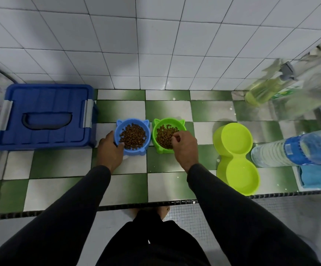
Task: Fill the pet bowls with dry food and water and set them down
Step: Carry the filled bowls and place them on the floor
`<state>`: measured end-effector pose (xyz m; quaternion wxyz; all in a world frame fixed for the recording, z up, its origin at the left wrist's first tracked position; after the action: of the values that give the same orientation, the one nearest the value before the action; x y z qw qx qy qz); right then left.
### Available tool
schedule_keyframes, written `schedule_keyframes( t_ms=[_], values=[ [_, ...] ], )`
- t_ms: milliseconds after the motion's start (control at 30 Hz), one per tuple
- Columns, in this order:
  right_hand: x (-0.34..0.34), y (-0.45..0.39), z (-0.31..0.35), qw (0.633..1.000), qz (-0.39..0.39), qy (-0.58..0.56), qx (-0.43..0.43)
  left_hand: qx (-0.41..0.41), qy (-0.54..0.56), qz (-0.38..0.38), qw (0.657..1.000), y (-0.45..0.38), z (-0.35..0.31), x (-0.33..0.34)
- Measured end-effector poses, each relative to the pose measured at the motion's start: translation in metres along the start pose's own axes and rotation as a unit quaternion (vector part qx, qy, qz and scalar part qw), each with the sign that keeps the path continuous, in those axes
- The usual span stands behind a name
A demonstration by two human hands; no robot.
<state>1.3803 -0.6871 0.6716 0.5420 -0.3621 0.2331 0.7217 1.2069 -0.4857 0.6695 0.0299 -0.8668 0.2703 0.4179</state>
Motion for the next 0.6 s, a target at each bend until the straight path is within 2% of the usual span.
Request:
schedule_keyframes(
  t_ms=[133,400,500,600],
  values=[
    [0.001,-0.006,-0.006,0.999,0.025,0.040,-0.011,-0.025,-0.028,0.000,0.999,-0.002,-0.001,0.002],
    [-0.005,-0.001,-0.025,0.993,-0.048,0.028,0.108,-0.073,-0.040,0.002,0.997,-0.004,-0.002,0.003],
    [0.002,0.001,-0.033,0.986,0.007,0.037,0.162,-0.091,-0.040,0.000,0.995,-0.003,-0.003,0.004],
    [0.007,0.002,-0.035,0.986,0.045,0.037,0.156,-0.097,-0.029,-0.009,0.995,-0.002,-0.003,0.007]
  ],
)
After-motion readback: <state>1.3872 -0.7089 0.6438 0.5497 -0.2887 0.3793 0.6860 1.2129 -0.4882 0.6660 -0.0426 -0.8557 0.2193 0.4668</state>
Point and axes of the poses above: each hand's wrist, its own y-axis away from the middle knuckle, its own x-axis out of the palm, z = x × y, the point moved 3 cm from there along -y, towards the middle knuckle, and after that the axes turned 13 degrees about -z, right-handed, at the moved point
